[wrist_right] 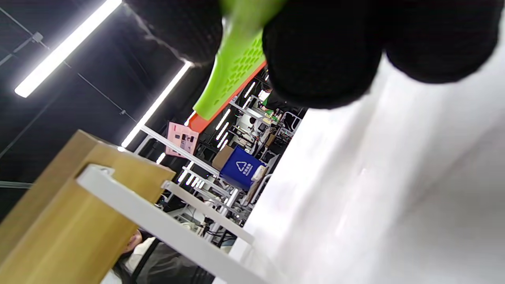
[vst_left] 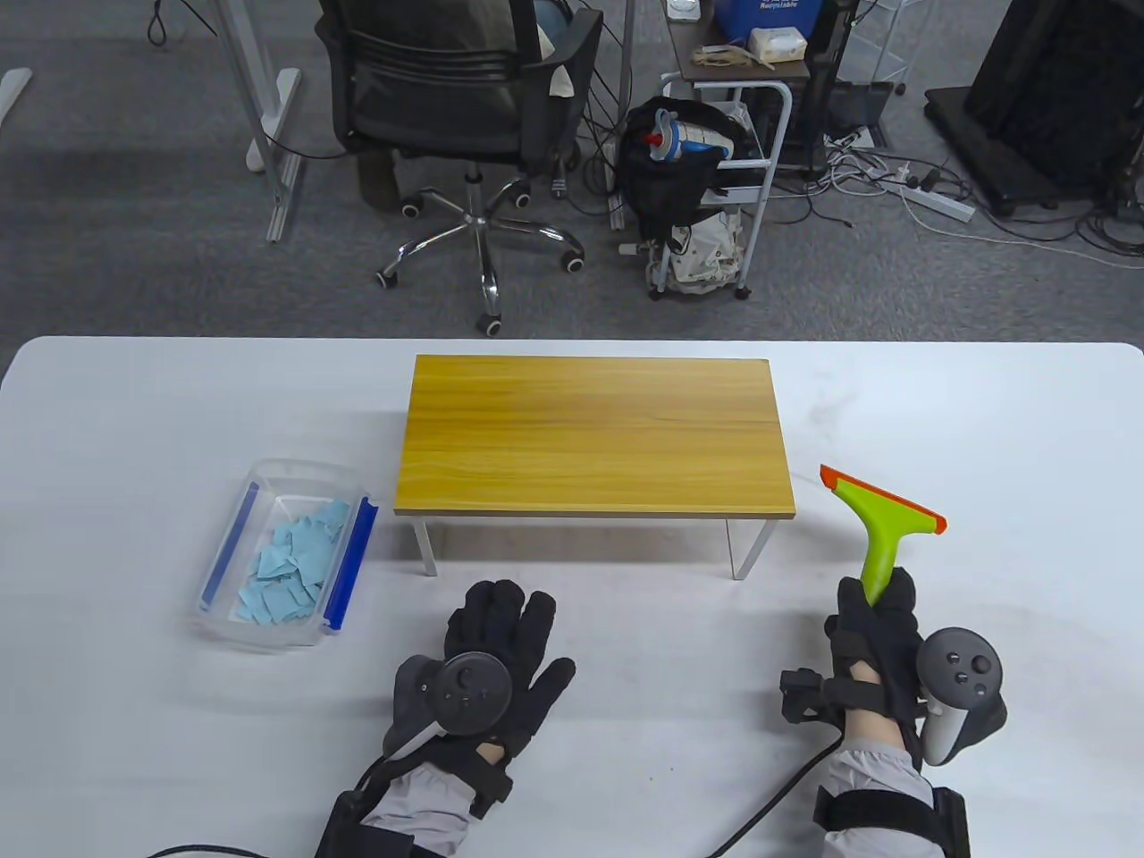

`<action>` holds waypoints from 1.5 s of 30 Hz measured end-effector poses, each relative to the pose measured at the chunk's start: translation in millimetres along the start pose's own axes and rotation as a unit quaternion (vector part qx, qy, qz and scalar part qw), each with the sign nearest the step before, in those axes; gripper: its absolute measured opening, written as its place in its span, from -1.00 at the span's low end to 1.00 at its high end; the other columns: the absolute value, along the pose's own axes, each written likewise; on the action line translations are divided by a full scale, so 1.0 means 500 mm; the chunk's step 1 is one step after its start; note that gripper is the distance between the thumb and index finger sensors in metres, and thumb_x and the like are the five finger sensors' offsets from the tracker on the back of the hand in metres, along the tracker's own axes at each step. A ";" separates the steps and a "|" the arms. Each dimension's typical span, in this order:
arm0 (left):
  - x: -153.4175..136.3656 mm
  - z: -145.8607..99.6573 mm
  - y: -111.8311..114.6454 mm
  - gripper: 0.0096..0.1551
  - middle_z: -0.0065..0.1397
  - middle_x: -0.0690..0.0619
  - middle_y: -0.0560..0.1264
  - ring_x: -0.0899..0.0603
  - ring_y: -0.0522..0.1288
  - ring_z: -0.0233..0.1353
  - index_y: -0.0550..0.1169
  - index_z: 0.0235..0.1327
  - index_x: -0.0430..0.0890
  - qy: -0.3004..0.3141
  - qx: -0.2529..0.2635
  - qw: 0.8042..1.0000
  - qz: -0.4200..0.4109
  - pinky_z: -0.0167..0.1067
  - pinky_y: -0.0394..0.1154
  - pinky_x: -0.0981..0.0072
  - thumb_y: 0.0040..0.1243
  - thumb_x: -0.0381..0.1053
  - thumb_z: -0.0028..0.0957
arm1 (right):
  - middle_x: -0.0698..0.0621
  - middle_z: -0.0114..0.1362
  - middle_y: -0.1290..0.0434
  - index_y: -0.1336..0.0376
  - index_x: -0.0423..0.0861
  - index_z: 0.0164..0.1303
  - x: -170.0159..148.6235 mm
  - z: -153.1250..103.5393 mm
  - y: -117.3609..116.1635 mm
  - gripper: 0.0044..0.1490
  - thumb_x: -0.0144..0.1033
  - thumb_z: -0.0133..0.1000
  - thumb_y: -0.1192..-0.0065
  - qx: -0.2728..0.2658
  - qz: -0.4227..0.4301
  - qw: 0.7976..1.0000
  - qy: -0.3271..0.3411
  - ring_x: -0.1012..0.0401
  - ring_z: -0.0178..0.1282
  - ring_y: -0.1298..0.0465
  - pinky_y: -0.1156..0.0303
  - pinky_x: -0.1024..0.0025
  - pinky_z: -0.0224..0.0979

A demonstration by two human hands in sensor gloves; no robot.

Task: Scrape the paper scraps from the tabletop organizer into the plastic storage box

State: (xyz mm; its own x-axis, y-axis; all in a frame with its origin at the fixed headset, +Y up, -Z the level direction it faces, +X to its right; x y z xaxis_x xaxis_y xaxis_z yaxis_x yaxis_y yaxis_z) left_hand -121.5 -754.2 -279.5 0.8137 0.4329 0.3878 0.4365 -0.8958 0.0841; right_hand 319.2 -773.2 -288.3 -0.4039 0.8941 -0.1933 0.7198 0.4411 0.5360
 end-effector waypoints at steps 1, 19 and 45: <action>-0.003 0.000 -0.001 -0.13 0.69 -0.24 -0.11 -0.53 -0.12 0.63 0.09 0.62 0.01 -0.003 0.000 1.000 0.003 0.41 -0.02 -0.54 0.14 0.32 0.19 | -0.33 0.15 -0.43 -0.01 -0.44 0.41 0.000 0.000 0.001 -0.13 -0.20 0.14 -0.29 -0.001 -0.004 1.000 -0.001 -0.02 -0.25 -0.64 -0.53 -0.18 -0.05; -0.066 0.002 -0.044 -0.13 0.68 -0.30 -0.03 -0.57 -0.07 0.60 0.15 0.61 -0.05 -0.055 -0.013 0.995 -0.081 0.40 0.01 -0.52 0.18 0.31 0.20 | -0.37 0.18 -0.40 0.01 -0.42 0.45 -0.023 0.116 -0.038 -0.15 -0.22 0.17 -0.24 0.008 -0.194 0.975 -0.108 -0.06 -0.23 -0.60 -0.48 -0.21 0.00; -0.071 -0.001 -0.048 -0.02 0.71 -0.24 -0.14 -0.52 -0.20 0.64 0.08 0.63 0.03 -0.065 0.010 0.997 -0.050 0.42 -0.14 -0.56 0.21 0.43 0.14 | -0.42 0.43 -0.26 -0.01 -0.24 0.52 0.204 0.040 -0.037 -0.11 0.01 0.15 -0.18 0.008 -0.328 0.937 0.125 -0.37 0.22 -0.45 -0.28 -0.47 0.18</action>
State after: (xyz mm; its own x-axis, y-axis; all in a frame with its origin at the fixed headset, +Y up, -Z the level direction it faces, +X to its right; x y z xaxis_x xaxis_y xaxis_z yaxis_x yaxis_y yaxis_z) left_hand -161.1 -748.5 -294.9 0.8078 0.5312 0.2554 0.5250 -0.8455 0.0979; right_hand 275.9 -688.7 -334.3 -0.8798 0.3861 -0.2773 0.2792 0.8918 0.3560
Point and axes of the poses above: the tracker on the back of each hand, its own x axis roughly to the thumb side, its own z axis roughly from the wrist to the fingertips, y = z × x, the point moved 4 cm from there along z, roughly from the wrist to the fingertips
